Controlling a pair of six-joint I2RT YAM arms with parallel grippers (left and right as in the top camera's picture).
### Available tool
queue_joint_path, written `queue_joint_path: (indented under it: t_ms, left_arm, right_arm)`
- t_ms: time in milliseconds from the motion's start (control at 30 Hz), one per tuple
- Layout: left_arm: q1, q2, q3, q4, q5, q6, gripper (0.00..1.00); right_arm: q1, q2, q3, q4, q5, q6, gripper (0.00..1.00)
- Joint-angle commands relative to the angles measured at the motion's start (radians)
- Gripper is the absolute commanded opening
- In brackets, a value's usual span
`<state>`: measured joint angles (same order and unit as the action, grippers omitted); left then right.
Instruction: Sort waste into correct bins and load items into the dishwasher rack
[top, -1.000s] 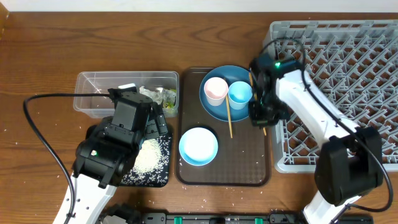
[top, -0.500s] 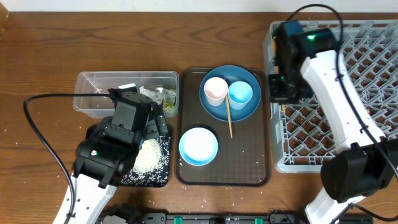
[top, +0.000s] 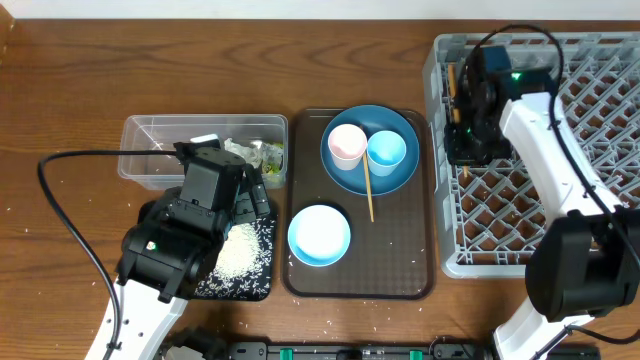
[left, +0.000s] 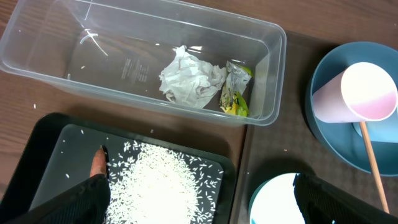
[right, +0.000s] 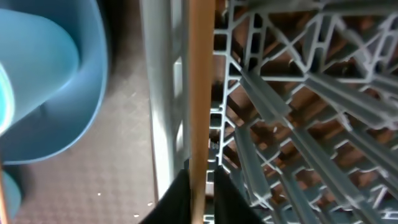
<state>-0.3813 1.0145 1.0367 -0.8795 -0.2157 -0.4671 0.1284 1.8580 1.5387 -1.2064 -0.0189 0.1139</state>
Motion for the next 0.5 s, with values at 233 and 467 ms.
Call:
queue_joint_path:
  t_ms: [233,467]
  left_arm:
    - [0.004,0.004,0.008,-0.002,-0.008,0.002,0.96]
    - [0.004,0.004,0.008,-0.002,-0.008,0.002,0.96]
  right_arm:
    - [-0.003,-0.003,0.017,-0.036,-0.009,-0.026,0.31]
    - [0.044,-0.003,0.221,-0.270,-0.217,-0.025,0.31]
